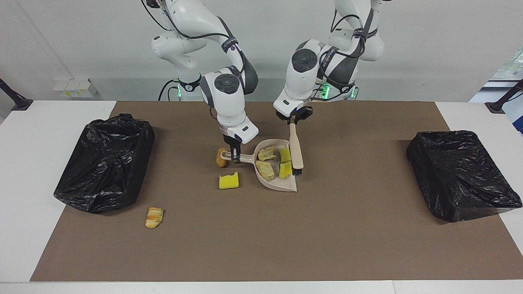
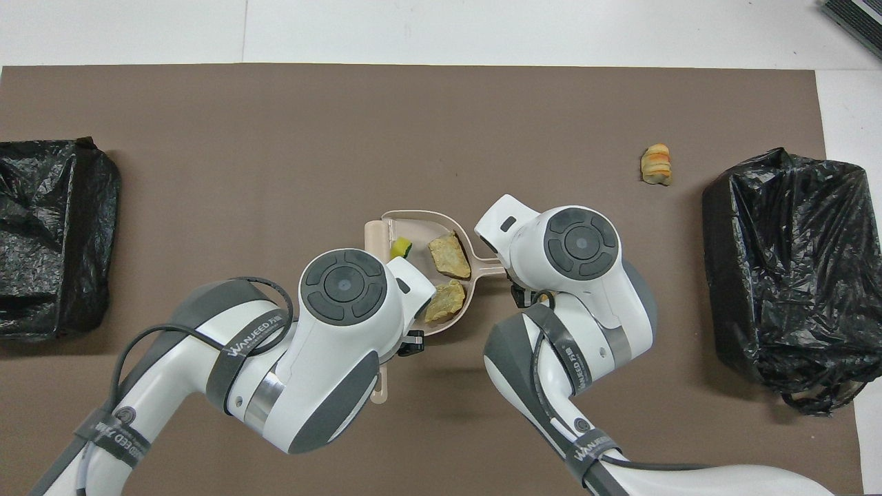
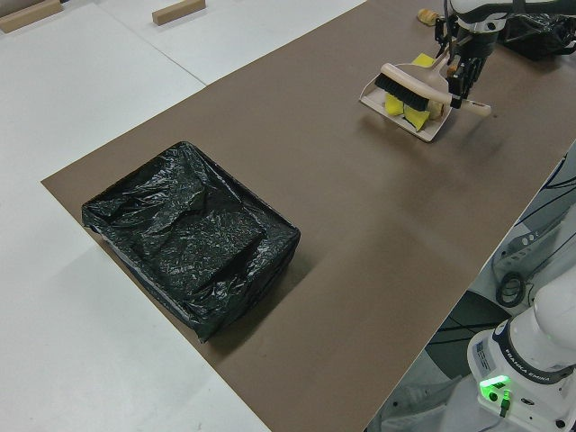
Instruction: Sweep and dump trash in bin
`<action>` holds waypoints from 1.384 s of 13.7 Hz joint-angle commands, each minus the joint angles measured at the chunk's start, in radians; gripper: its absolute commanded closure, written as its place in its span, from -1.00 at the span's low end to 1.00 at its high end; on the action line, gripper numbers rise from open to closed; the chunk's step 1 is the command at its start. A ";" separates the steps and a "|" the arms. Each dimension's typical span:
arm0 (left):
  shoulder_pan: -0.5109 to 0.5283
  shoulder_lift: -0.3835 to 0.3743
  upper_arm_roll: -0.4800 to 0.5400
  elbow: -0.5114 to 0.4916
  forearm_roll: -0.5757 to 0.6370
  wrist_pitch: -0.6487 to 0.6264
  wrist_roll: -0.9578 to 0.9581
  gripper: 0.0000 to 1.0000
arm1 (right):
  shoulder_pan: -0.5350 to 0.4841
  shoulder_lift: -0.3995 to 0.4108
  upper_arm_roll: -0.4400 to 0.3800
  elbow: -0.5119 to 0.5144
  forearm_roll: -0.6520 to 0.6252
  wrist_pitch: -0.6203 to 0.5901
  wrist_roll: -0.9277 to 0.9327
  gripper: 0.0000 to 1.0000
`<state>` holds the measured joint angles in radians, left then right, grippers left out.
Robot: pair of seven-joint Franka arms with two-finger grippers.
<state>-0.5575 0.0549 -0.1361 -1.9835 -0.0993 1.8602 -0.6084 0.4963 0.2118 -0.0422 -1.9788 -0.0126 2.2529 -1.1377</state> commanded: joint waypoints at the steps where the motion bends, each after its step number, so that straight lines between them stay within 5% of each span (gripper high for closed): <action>1: 0.004 -0.021 0.004 -0.003 0.006 -0.047 -0.016 1.00 | -0.021 -0.019 0.011 -0.023 0.026 0.007 -0.042 1.00; 8: 0.073 -0.125 0.009 0.009 0.007 -0.128 -0.002 1.00 | -0.045 -0.031 0.012 -0.020 0.109 0.007 -0.101 1.00; 14: 0.151 -0.156 0.016 0.026 0.009 -0.173 0.079 1.00 | -0.048 -0.123 0.012 0.000 0.155 -0.013 -0.208 1.00; 19: 0.198 -0.155 0.018 0.025 0.009 -0.164 0.173 1.00 | -0.200 -0.123 0.010 0.125 0.266 -0.208 -0.364 1.00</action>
<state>-0.3826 -0.0936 -0.1106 -1.9676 -0.0974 1.7112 -0.4688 0.3696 0.0883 -0.0435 -1.9117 0.1968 2.1275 -1.4286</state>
